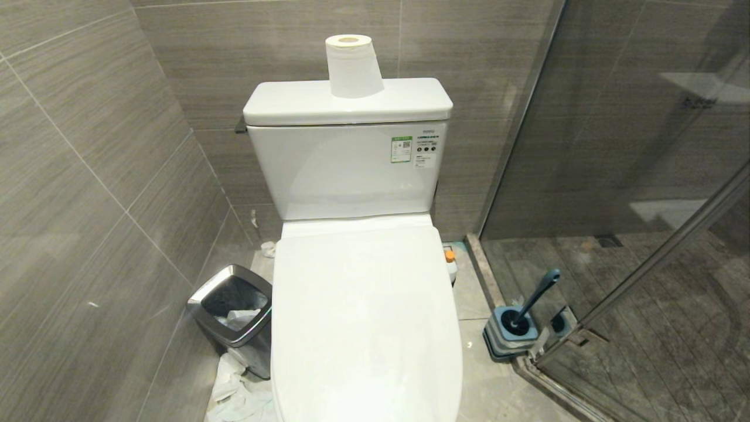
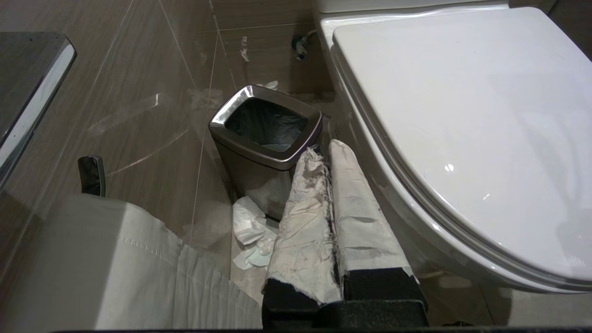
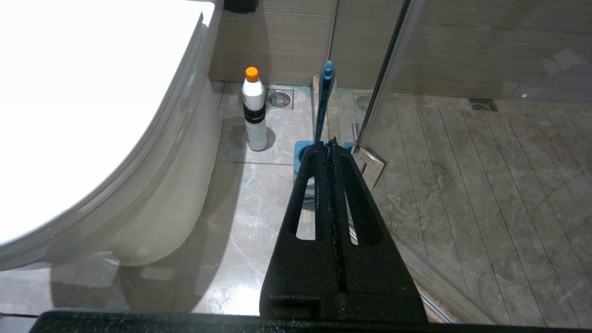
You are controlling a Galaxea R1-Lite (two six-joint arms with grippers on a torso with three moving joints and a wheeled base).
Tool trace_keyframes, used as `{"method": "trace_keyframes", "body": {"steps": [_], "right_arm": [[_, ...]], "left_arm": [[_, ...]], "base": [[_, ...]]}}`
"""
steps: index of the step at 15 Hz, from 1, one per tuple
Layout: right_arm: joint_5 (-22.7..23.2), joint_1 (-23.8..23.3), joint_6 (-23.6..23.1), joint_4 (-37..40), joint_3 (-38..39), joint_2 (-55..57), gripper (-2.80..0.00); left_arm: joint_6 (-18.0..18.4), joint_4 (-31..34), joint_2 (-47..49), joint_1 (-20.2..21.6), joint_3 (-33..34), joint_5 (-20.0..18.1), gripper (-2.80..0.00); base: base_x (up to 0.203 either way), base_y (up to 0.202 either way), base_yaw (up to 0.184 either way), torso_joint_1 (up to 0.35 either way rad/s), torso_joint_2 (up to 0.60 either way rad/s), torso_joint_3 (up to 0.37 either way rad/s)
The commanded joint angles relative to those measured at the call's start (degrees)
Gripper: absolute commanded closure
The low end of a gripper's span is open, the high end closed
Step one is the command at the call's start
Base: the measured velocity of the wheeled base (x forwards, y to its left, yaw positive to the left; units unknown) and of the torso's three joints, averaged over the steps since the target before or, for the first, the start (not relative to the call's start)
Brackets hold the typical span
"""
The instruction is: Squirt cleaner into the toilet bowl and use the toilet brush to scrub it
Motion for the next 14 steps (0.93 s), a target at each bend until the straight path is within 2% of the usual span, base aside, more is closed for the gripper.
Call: {"method": "trace_keyframes", "body": {"steps": [1, 14], "right_arm": [[0.05, 0.00, -0.05, -0.02, 0.01, 0.09, 0.00], [0.02, 0.00, -0.05, -0.07, 0.01, 0.09, 0.00]], "left_arm": [[0.09, 0.06, 0.14, -0.02, 0.01, -0.02, 0.00], [0.70, 0.14, 0.10, -0.02, 0.01, -0.20, 0.00]], "base": [[0.000, 0.000, 0.000, 0.000, 0.00, 0.000], [0.000, 0.000, 0.000, 0.000, 0.00, 0.000]]}}
